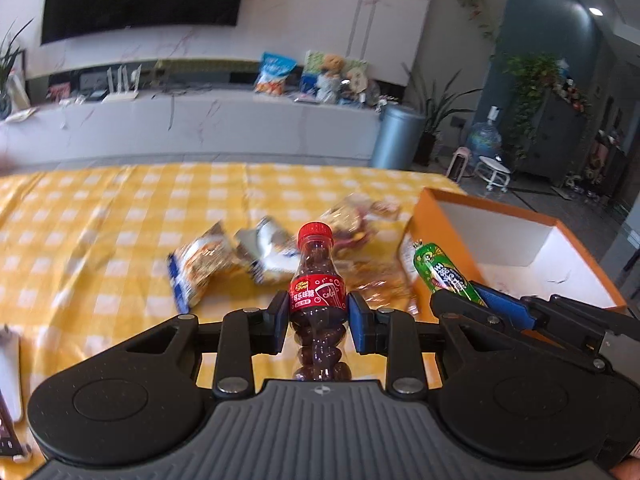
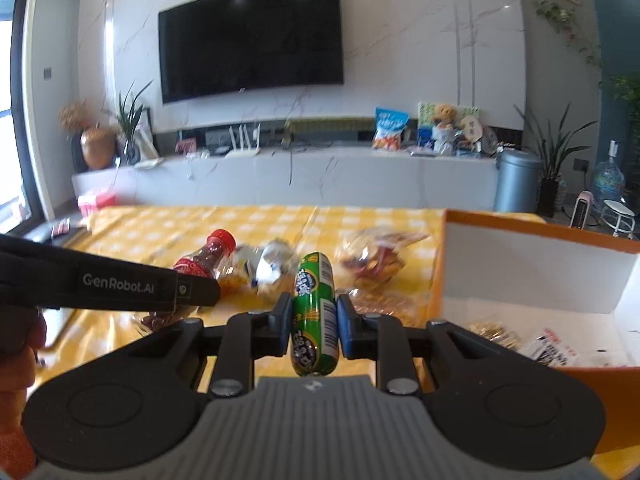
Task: Organize snacks
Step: 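Carry the bottle and green tube over the orange box and lower them with both tools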
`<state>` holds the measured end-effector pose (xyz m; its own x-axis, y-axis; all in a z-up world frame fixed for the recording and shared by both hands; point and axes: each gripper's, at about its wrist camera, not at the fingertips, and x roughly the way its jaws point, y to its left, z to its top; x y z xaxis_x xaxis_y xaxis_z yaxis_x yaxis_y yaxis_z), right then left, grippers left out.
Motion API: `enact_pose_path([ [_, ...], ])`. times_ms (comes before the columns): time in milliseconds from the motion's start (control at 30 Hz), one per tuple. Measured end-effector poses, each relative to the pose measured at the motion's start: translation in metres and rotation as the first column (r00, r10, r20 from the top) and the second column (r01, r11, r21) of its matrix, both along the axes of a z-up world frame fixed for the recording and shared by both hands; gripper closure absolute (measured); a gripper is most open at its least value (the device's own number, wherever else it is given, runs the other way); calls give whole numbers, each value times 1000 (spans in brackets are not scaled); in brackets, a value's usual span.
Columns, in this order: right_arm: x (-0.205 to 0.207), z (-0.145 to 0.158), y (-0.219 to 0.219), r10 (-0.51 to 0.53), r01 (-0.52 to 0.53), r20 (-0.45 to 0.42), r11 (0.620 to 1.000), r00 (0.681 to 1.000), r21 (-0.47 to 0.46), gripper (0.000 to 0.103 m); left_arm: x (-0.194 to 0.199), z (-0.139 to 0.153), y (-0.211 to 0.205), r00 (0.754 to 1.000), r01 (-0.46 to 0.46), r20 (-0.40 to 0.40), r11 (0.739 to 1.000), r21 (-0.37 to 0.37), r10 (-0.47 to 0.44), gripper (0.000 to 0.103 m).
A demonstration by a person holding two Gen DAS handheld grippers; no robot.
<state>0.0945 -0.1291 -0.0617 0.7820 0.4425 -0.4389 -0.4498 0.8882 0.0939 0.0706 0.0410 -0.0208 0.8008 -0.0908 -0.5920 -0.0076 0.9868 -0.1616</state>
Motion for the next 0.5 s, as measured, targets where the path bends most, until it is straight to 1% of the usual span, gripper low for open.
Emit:
enact_pose_path([
  [133,-2,19,-28,-55,54,22,997,998,51,82,7,15,-28,996,78,39,996,50,-80,69],
  [267,6,26,-59,-111,111,-3,989,994,96,82,23,25,-57,987,148,47,984,102,-153,69],
  [400,19,30,-87,-172,175,-38,981,984,78,82,43,32,-88,972,225,36,966,124,-231,69],
  [500,28,31,-109,-211,213,-41,976,977,45,82,59,38,-114,960,269,35,947,174,-279,69],
])
